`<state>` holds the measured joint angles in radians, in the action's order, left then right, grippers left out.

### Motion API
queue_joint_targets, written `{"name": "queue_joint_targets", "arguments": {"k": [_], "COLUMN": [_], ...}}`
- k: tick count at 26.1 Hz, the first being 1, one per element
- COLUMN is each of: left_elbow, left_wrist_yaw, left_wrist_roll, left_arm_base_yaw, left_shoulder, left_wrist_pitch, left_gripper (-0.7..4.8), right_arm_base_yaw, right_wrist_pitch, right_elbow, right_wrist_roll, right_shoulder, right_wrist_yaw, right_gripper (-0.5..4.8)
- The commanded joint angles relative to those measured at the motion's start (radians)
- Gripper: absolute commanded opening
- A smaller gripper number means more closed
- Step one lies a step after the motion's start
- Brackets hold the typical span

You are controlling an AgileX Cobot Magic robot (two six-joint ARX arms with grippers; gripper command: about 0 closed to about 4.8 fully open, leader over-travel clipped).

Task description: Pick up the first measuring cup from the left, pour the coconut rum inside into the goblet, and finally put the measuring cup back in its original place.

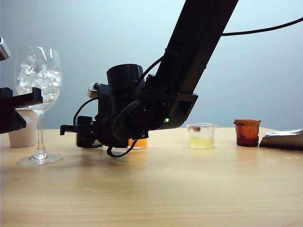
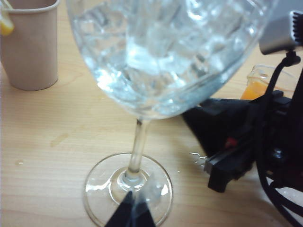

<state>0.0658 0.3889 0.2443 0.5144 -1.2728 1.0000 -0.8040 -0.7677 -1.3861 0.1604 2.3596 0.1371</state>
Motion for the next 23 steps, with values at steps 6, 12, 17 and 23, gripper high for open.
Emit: {"name": "queue_joint_targets", "arguments": {"k": [6,12,17,23], "left_elbow": [0.001,0.001,0.001,0.001], "left_wrist_yaw": [0.016,0.016,0.016,0.016], "left_wrist_roll": [0.002,-0.001,-0.001,-0.001], "left_arm_base_yaw": [-0.002,-0.002,-0.002,-0.002], "left_shoulder": [0.003,0.003,0.003,0.003], "left_wrist_pitch": [0.003,0.003,0.003,0.003], "left_gripper": [-0.05,-0.05,-0.05,-0.06], "right_arm_base_yaw": [-0.002,-0.003,0.0,0.0], "right_wrist_pitch": [0.012,0.06,0.068,0.068], "right_elbow": [0.002,0.016,0.016,0.016], "right_wrist_roll": [0.0,0.0,0.0,0.0], "right_shoulder": [-0.011,-0.042,-0.043,-0.046], "right_wrist_yaw": [0.0,0.005,0.031,0.093], "right_gripper": [-0.02,-0.02,-0.02,-0.02]}}
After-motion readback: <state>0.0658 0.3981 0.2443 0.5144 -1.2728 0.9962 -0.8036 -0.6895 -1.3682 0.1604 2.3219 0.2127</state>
